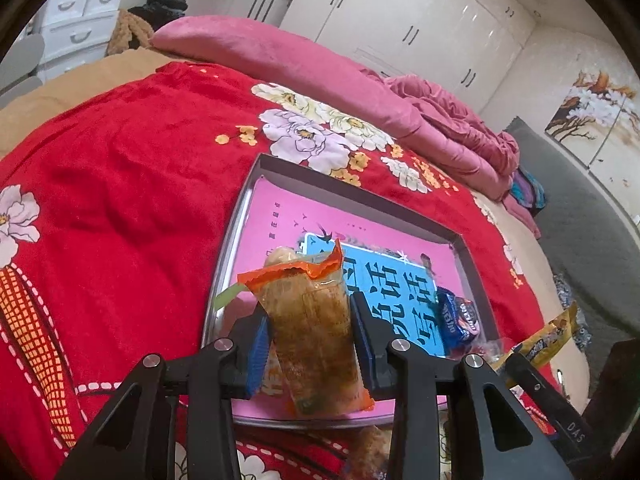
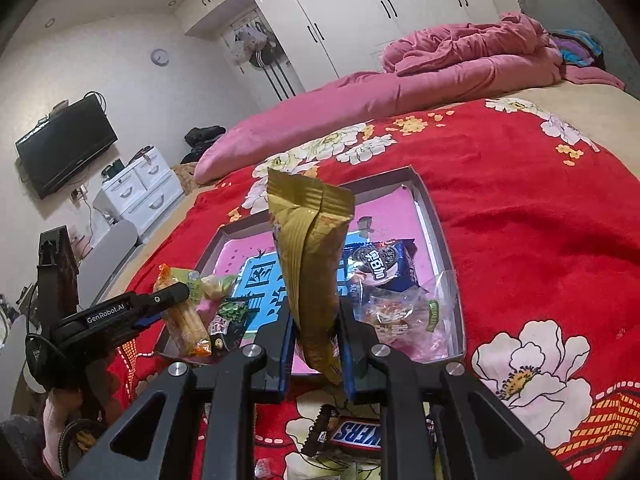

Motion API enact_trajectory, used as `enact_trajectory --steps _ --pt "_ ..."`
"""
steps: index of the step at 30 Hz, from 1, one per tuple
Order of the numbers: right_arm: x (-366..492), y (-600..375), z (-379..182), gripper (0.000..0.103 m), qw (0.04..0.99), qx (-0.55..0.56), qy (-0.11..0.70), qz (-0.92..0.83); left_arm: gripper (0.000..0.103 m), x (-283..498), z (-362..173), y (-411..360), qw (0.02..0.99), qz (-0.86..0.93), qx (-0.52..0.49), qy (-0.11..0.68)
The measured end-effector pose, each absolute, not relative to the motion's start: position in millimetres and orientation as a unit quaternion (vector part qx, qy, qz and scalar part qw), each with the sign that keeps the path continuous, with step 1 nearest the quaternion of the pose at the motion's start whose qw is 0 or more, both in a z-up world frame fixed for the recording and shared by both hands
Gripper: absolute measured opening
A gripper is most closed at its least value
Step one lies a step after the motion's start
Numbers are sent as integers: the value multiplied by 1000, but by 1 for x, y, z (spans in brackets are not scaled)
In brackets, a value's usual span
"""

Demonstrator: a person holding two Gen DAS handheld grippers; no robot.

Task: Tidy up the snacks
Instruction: 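Lift both held snacks and carry them over the tray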

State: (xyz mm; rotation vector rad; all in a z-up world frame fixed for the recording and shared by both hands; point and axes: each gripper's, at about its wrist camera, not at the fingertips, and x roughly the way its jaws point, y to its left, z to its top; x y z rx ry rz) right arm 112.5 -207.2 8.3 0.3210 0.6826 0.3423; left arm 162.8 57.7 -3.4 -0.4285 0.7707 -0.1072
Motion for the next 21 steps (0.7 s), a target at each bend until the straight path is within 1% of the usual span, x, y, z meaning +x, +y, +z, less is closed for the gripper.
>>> enact_trajectory --steps 21 --pt "122 -198 -4 20 909 150 355 160 38 163 -10 48 898 -62 -188 394"
